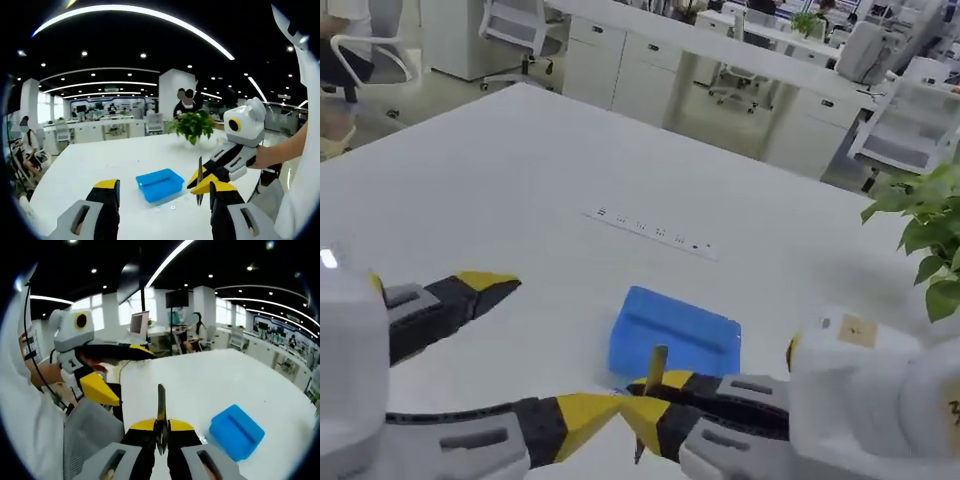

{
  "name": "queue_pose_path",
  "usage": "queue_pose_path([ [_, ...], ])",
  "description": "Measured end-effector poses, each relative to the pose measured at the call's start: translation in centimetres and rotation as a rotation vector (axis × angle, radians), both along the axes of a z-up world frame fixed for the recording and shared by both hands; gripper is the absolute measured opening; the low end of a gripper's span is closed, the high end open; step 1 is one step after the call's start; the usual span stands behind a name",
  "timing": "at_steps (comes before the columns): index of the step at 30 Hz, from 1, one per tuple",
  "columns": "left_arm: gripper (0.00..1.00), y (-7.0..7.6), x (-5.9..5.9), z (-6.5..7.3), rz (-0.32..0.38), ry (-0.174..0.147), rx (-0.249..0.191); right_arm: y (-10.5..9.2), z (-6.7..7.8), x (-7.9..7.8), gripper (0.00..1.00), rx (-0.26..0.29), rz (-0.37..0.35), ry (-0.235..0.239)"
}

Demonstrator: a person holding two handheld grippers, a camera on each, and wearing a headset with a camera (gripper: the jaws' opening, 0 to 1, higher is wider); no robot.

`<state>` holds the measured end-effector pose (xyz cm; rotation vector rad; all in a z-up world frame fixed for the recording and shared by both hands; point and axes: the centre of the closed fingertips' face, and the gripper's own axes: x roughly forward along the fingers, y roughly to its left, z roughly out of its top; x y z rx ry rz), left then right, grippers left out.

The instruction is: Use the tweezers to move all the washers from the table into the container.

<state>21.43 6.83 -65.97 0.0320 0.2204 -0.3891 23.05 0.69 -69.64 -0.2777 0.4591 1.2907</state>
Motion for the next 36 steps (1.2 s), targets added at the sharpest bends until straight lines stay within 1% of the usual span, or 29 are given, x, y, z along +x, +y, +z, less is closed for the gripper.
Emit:
queue_pose_path([
  [1, 0.78, 0.7, -0.1, -0.5, 0.032, 0.008, 0.003, 0.1, 0.0, 0.5, 0.04, 0.005, -0.009, 0.002],
  [2, 0.78, 1.2, -0.2, -1.0, 0.059, 0.016, -0.003, 0.2, 0.1, 1.3, 0.04, 0.019, -0.022, -0.006],
  [4, 0.8, 2.1, -0.3, -1.8, 0.098, 0.018, -0.006, 0.5, -0.1, 2.5, 0.04, 0.022, -0.038, -0.013],
  [6, 0.83, 2.6, -0.3, -2.6, 0.123, 0.031, 0.01, 0.6, -0.2, 3.4, 0.04, 0.031, -0.054, -0.012],
  [9, 0.86, 3.3, -0.2, -4.2, 0.148, 0.041, 0.035, 0.9, -0.3, 5.1, 0.04, 0.082, -0.097, 0.017],
  [10, 0.87, 3.4, -0.1, -4.6, 0.152, 0.041, 0.041, 1.0, -0.4, 5.5, 0.04, 0.098, -0.112, 0.026],
  [11, 0.88, 3.5, 0.0, -5.2, 0.149, 0.045, 0.052, 1.1, -0.5, 6.1, 0.04, 0.122, -0.124, 0.032],
  [13, 0.88, 3.6, 0.0, -6.2, 0.149, 0.058, 0.066, 1.1, -1.0, 7.0, 0.04, 0.132, -0.147, 0.052],
  [15, 0.89, 3.4, 0.1, -6.9, 0.142, 0.066, 0.068, 1.2, -1.6, 7.7, 0.04, 0.139, -0.159, 0.059],
  [16, 0.9, 3.4, 0.2, -7.5, 0.146, 0.079, 0.071, 1.3, -2.1, 8.1, 0.04, 0.145, -0.172, 0.066],
  [17, 0.9, 3.3, 0.2, -7.7, 0.15, 0.081, 0.073, 1.3, -2.4, 8.4, 0.04, 0.149, -0.18, 0.073],
  [18, 0.9, 3.2, 0.2, -8.0, 0.155, 0.076, 0.08, 1.5, -2.8, 8.8, 0.04, 0.16, -0.189, 0.08],
  [19, 0.9, 3.2, 0.3, -8.2, 0.161, 0.07, 0.086, 1.6, -3.0, 9.0, 0.04, 0.167, -0.19, 0.085],
  [20, 0.91, 3.4, 0.4, -8.4, 0.18, 0.07, 0.108, 1.8, -3.5, 9.3, 0.04, 0.173, -0.195, 0.09],
  [21, 0.91, 3.7, 0.4, -8.5, 0.196, 0.073, 0.133, 1.9, -3.8, 9.5, 0.04, 0.177, -0.196, 0.09],
  [22, 0.89, 4.1, 0.5, -8.4, 0.216, 0.069, 0.18, 2.1, -4.2, 9.6, 0.04, 0.178, -0.197, 0.088],
  [23, 0.88, 4.3, 0.5, -8.4, 0.225, 0.062, 0.201, 2.2, -4.5, 9.8, 0.04, 0.174, -0.198, 0.086],
  [24, 0.87, 4.1, 0.5, -8.4, 0.22, 0.058, 0.2, 2.4, -4.9, 9.9, 0.04, 0.171, -0.196, 0.084],
  [25, 0.87, 4.0, 0.5, -8.7, 0.212, 0.067, 0.195, 2.5, -5.4, 10.1, 0.04, 0.171, -0.191, 0.077],
  [26, 0.87, 3.9, 0.5, -8.9, 0.209, 0.074, 0.197, 2.6, -5.6, 10.1, 0.04, 0.171, -0.189, 0.076],
  [27, 0.87, 4.0, 0.4, -9.6, 0.202, 0.114, 0.208, 2.8, -6.0, 10.3, 0.04, 0.171, -0.187, 0.076],
  [28, 0.86, 4.1, 0.3, -10.0, 0.2, 0.132, 0.222, 2.9, -6.4, 10.3, 0.04, 0.169, -0.182, 0.077],
  [29, 0.85, 4.1, 0.3, -10.1, 0.192, 0.138, 0.232, 3.0, -6.8, 10.4, 0.04, 0.17, -0.177, 0.074],
  [32, 0.84, 3.7, 0.3, -10.2, 0.171, 0.142, 0.217, 3.2, -7.8, 10.9, 0.05, 0.168, -0.175, 0.057],
  [34, 0.84, 3.6, 0.3, -10.4, 0.16, 0.147, 0.217, 3.3, -8.5, 11.1, 0.04, 0.16, -0.172, 0.058],
  [36, 0.83, 3.5, 0.2, -10.8, 0.147, 0.162, 0.22, 3.3, -8.9, 11.1, 0.04, 0.157, -0.163, 0.04],
])
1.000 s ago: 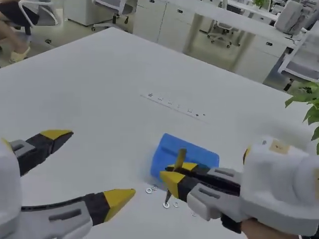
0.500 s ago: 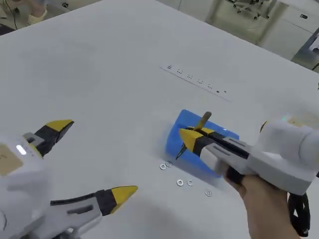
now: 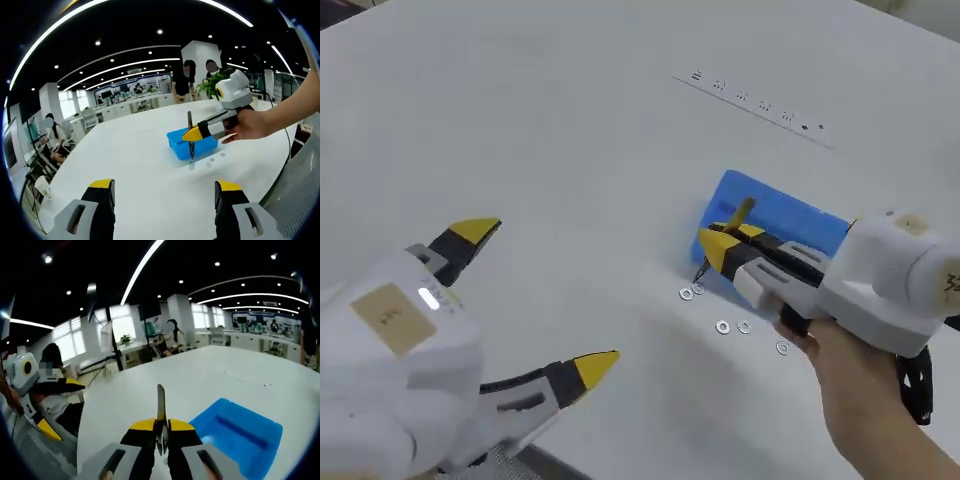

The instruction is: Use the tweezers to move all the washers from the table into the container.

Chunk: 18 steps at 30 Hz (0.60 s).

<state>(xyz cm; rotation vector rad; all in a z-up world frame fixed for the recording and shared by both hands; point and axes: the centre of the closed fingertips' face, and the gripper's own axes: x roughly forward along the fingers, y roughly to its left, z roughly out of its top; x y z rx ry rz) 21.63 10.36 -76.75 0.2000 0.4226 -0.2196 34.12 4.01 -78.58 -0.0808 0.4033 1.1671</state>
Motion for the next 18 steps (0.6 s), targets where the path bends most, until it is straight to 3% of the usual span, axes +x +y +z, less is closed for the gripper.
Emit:
queue_pose_path([
  [4, 0.82, 0.0, -0.1, -0.4, -0.003, 0.02, 0.012, 0.0, -0.9, 0.3, 0.04, -0.004, 0.005, -0.011],
  [6, 0.8, 0.2, -0.1, -0.4, 0.004, 0.016, 0.014, 0.0, -1.5, 0.4, 0.04, -0.006, 0.001, 0.002],
  [11, 0.78, 0.6, -0.1, -0.2, 0.023, 0.008, 0.0, 0.2, -1.9, 0.5, 0.04, -0.009, -0.001, -0.02],
  [15, 0.77, 0.4, -0.1, -0.4, 0.011, 0.017, 0.005, 0.4, -2.4, 0.4, 0.04, -0.048, 0.014, -0.051],
  [18, 0.77, 0.4, -0.2, -0.5, 0.011, 0.02, 0.012, 0.3, -2.8, 0.4, 0.04, -0.061, 0.02, -0.048],
])
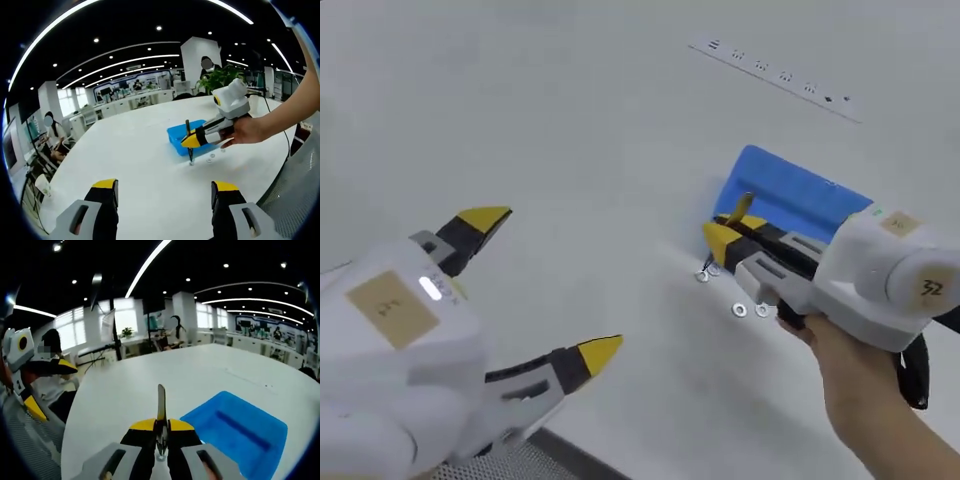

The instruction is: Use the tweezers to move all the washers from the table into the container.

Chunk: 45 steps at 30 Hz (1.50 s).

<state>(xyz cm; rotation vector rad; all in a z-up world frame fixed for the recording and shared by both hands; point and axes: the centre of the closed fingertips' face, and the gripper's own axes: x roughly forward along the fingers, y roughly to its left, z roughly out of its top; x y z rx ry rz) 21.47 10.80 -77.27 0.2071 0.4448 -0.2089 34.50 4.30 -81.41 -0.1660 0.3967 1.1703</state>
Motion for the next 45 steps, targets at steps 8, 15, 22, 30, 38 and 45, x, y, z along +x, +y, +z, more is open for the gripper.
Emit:
queue_pose_path([
  [8, 0.77, 0.16, -0.04, -0.27, 0.006, 0.015, 0.005, -0.01, -0.2, 0.12, 0.04, -0.008, 0.006, -0.026],
  [15, 0.76, 0.26, -0.05, -0.36, 0.011, 0.02, 0.007, 0.16, -0.36, 0.28, 0.04, 0.002, 0.003, -0.036],
  [22, 0.75, 0.19, -0.08, -0.38, 0.008, 0.021, 0.011, -0.39, -0.4, 0.14, 0.04, 0.008, -0.013, -0.008],
  [30, 0.74, 0.35, -0.09, -0.34, 0.014, 0.018, 0.018, -0.61, -0.43, -0.15, 0.04, 0.001, -0.023, 0.018],
  [38, 0.74, 0.41, -0.12, -0.25, 0.016, 0.015, 0.021, -0.63, -0.39, -0.3, 0.04, 0.004, -0.028, 0.02],
  [45, 0.74, 0.32, -0.14, -0.46, 0.011, 0.027, 0.022, -0.71, -0.47, -0.51, 0.04, -0.016, -0.02, -0.006],
])
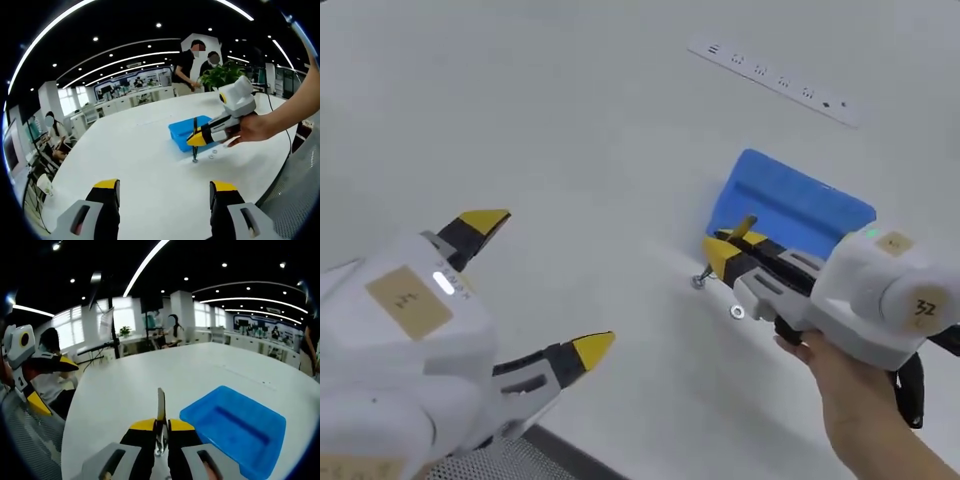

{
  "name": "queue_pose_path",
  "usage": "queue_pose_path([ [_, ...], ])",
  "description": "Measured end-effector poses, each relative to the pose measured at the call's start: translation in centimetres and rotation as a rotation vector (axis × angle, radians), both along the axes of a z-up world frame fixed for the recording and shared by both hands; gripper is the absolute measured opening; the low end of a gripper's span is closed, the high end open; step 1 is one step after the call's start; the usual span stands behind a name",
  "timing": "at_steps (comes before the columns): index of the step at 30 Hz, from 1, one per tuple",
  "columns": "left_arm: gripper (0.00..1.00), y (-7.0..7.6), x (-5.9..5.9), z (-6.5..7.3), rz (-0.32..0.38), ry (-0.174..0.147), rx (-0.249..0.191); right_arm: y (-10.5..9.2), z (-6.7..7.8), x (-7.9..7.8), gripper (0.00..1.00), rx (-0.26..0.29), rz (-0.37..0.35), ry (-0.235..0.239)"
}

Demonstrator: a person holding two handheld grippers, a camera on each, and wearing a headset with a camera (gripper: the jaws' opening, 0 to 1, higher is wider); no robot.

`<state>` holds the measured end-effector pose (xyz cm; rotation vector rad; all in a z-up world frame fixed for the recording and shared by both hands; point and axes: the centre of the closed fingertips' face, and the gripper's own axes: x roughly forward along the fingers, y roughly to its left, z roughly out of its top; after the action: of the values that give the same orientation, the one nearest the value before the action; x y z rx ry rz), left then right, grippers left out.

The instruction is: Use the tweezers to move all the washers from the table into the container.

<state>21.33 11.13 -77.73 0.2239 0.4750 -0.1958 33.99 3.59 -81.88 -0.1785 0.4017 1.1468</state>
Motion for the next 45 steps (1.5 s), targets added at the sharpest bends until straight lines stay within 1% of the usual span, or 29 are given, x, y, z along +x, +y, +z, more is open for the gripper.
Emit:
queue_pose_path([
  [2, 0.75, -0.05, -0.01, -0.17, -0.002, 0.009, 0.002, 0.02, -0.01, 0.02, 0.05, -0.005, 0.0, -0.003],
  [8, 0.76, -0.14, -0.05, -0.33, -0.009, 0.016, 0.01, 0.13, 0.02, -0.03, 0.05, 0.0, -0.009, 0.003],
  [12, 0.75, -0.07, -0.04, -0.31, -0.006, 0.013, 0.015, 0.15, 0.15, -0.1, 0.05, -0.002, -0.01, -0.006],
  [14, 0.75, -0.04, -0.05, -0.35, -0.006, 0.015, 0.017, 0.13, 0.04, -0.09, 0.05, -0.003, -0.014, 0.003],
  [17, 0.75, 0.01, -0.05, -0.35, -0.005, 0.015, 0.02, 0.16, 0.04, -0.04, 0.05, 0.001, -0.014, -0.005],
  [21, 0.74, 0.06, -0.03, -0.38, -0.002, 0.017, 0.02, 0.28, 0.09, -0.1, 0.05, 0.002, -0.01, -0.004],
  [25, 0.74, 0.01, -0.06, -0.53, -0.007, 0.024, 0.024, 0.37, -0.05, -0.09, 0.05, -0.001, -0.005, -0.007],
  [27, 0.74, -0.04, -0.08, -0.6, -0.009, 0.027, 0.024, 0.34, -0.02, -0.02, 0.05, 0.008, -0.009, -0.012],
  [32, 0.76, -0.2, -0.11, -0.76, -0.017, 0.035, 0.024, 0.19, -0.01, -0.11, 0.05, 0.028, -0.015, 0.0],
  [35, 0.77, -0.39, -0.14, -0.84, -0.026, 0.039, 0.021, -0.01, -0.06, -0.31, 0.05, 0.035, -0.018, -0.005],
  [36, 0.77, -0.4, -0.15, -0.88, -0.027, 0.041, 0.022, -0.19, -0.45, -0.5, 0.05, 0.015, -0.014, 0.007],
  [37, 0.77, -0.41, -0.16, -0.91, -0.028, 0.043, 0.023, 0.06, -0.14, -0.34, 0.05, 0.035, -0.013, -0.01],
  [40, 0.76, -0.46, -0.18, -0.93, -0.03, 0.043, 0.022, -0.11, -0.2, -0.27, 0.05, 0.013, -0.013, -0.002],
  [45, 0.76, -0.36, -0.15, -0.88, -0.025, 0.042, 0.021, 0.25, -0.22, -0.24, 0.04, 0.015, 0.003, -0.015],
])
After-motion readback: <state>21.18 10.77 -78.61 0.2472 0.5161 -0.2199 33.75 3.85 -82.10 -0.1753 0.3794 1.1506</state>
